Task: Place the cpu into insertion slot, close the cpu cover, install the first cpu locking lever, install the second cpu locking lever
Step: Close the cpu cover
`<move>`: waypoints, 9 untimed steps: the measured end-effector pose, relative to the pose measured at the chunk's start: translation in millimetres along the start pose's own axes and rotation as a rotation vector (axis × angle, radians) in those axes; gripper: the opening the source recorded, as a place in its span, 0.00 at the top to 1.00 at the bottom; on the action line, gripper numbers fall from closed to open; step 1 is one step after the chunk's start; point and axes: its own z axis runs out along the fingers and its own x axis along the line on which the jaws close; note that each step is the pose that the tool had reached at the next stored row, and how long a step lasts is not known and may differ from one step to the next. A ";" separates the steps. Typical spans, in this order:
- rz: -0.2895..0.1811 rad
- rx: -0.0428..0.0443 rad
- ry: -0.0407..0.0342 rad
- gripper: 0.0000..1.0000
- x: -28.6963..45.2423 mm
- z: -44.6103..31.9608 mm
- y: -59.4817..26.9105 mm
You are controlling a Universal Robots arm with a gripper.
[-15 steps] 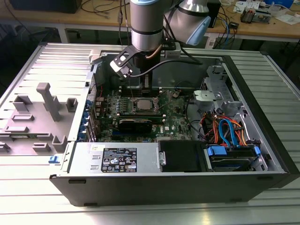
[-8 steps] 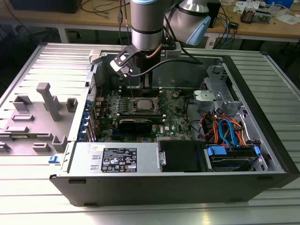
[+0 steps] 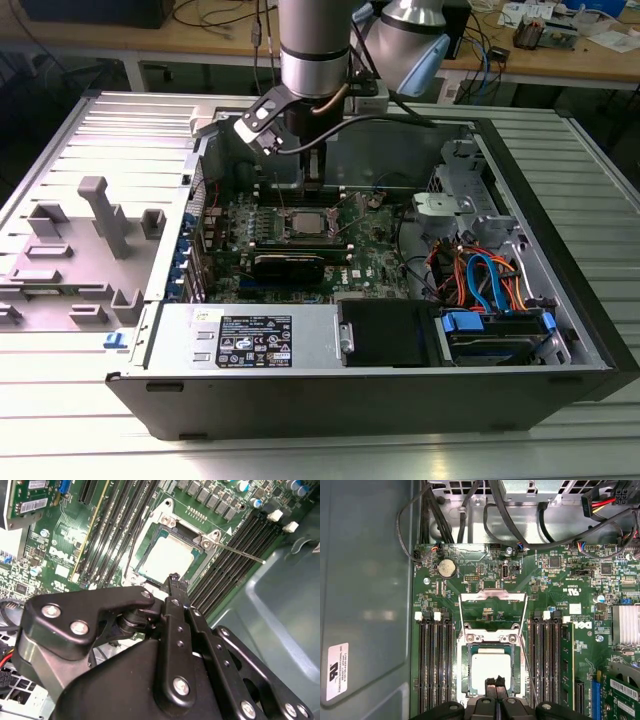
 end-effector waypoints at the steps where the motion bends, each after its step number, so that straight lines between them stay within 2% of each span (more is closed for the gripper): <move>1: 0.000 0.0000 0.0001 0.89 0.0 0.2 0.8; 4: 0.000 0.0000 0.0000 0.89 -0.1 0.7 11.5; 9: 0.000 -0.0001 -0.0006 0.89 -0.1 1.1 23.6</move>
